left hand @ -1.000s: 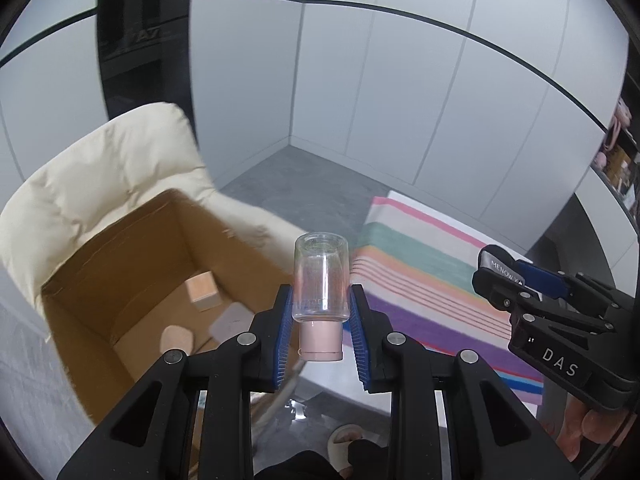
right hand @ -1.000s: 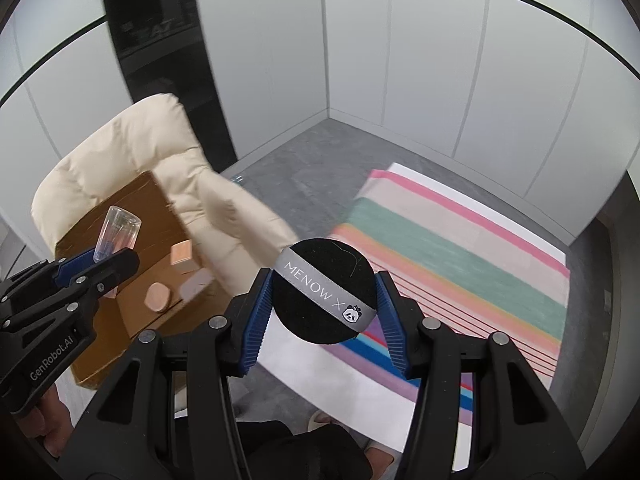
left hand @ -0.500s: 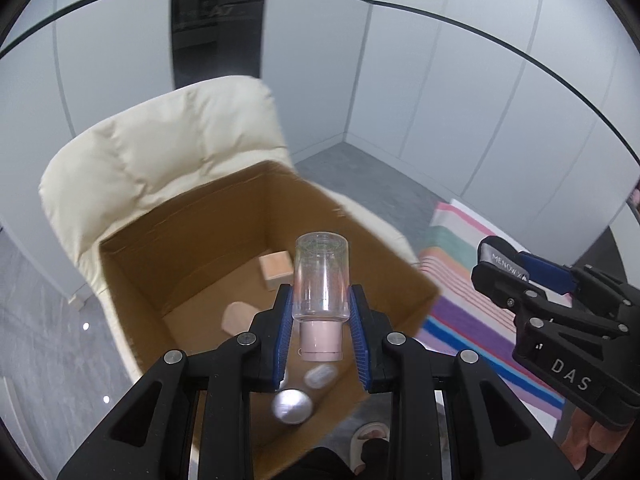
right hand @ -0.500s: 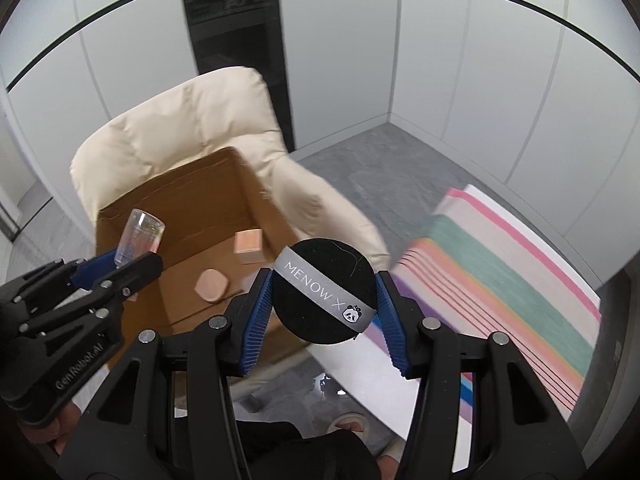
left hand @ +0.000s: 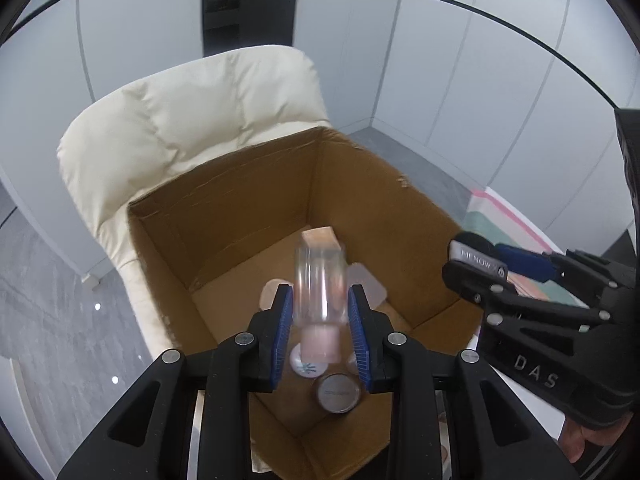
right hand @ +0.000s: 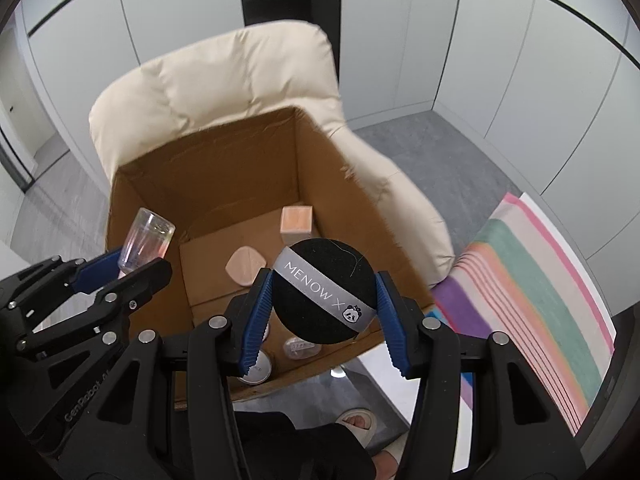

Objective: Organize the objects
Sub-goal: 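Open the left gripper dropping the bottle while the right releases the black puff into the box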

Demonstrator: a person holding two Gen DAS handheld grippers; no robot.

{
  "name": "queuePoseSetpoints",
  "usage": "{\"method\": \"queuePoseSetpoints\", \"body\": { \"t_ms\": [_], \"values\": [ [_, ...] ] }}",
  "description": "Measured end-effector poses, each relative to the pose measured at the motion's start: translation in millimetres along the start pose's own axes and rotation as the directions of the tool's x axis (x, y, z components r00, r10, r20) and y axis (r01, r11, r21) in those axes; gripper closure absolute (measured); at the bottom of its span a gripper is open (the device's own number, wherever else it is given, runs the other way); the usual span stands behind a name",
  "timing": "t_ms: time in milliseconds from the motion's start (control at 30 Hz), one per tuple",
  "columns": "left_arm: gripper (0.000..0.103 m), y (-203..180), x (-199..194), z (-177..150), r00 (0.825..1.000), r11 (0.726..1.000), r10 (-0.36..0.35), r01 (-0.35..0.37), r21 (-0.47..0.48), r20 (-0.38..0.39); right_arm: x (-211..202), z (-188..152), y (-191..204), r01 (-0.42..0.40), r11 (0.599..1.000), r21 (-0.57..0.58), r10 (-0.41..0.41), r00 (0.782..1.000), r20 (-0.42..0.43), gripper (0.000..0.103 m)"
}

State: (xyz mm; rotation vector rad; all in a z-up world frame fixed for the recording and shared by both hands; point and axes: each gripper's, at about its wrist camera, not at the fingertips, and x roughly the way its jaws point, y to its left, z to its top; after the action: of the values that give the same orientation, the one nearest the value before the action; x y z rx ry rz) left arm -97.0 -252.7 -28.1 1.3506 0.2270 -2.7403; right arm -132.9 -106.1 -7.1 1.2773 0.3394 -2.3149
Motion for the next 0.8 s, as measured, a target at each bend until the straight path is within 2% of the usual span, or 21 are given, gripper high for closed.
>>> {"method": "queuePoseSetpoints", "body": {
  "t_ms": [33, 100, 167, 233, 367, 533, 600, 667, 733, 800],
  "values": [
    [0.067, 2, -1, -1, 1.0, 1.0, 0.006, -0.006, -0.007, 0.005, 3, 0, 3, -0.006, 1.0, -0.005, 0.006, 1.0, -0.007, 0.05],
    [0.054, 8, -3, -2, 1.0, 1.0, 0.012, -0.012, -0.027, 0.017, 10, -1, 10, -0.01, 1.0, -0.021, 0.009, 1.0, -0.015, 0.05],
    [0.05, 12, -4, -2, 1.0, 0.999, 0.017, -0.016, -0.036, 0.021, 14, 0, 14, -0.019, 1.0, -0.02, 0.018, 1.0, -0.019, 0.048],
    [0.047, 15, -6, -3, 0.999, 0.999, 0.039, -0.039, -0.026, 0.027, 16, 2, 16, -0.023, 1.0, -0.014, 0.023, 1.0, -0.02, 0.043],
    [0.035, 21, -10, -5, 0.997, 0.997, 0.073, -0.072, -0.032, 0.035, 14, 5, 17, -0.016, 1.0, -0.008, 0.016, 1.0, -0.011, 0.032],
    [0.013, 20, -12, -6, 0.991, 0.991, 0.128, -0.126, -0.042, 0.032, 8, 2, 7, 0.019, 1.0, 0.016, -0.019, 1.0, -0.003, 0.015],
    [0.0, 18, -14, -6, 0.989, 0.989, 0.146, -0.144, -0.046, 0.039, 5, 0, -2, 0.021, 0.998, 0.053, -0.021, 1.0, -0.001, 0.014],
    [0.0, 17, -14, -5, 0.991, 0.99, 0.132, -0.131, -0.043, 0.035, 1, -3, -10, 0.017, 0.997, 0.081, -0.017, 1.0, -0.003, 0.012],
    [0.0, 14, -13, -5, 0.989, 0.989, 0.147, -0.146, -0.037, 0.028, -6, -7, -20, 0.051, 0.994, 0.098, -0.052, 0.999, 0.009, 0.0],
    [0.0, 10, -14, -4, 0.989, 0.99, 0.142, -0.141, -0.026, 0.033, -14, -10, -29, 0.074, 0.992, 0.103, -0.077, 0.997, 0.03, 0.0]
  ]
}}
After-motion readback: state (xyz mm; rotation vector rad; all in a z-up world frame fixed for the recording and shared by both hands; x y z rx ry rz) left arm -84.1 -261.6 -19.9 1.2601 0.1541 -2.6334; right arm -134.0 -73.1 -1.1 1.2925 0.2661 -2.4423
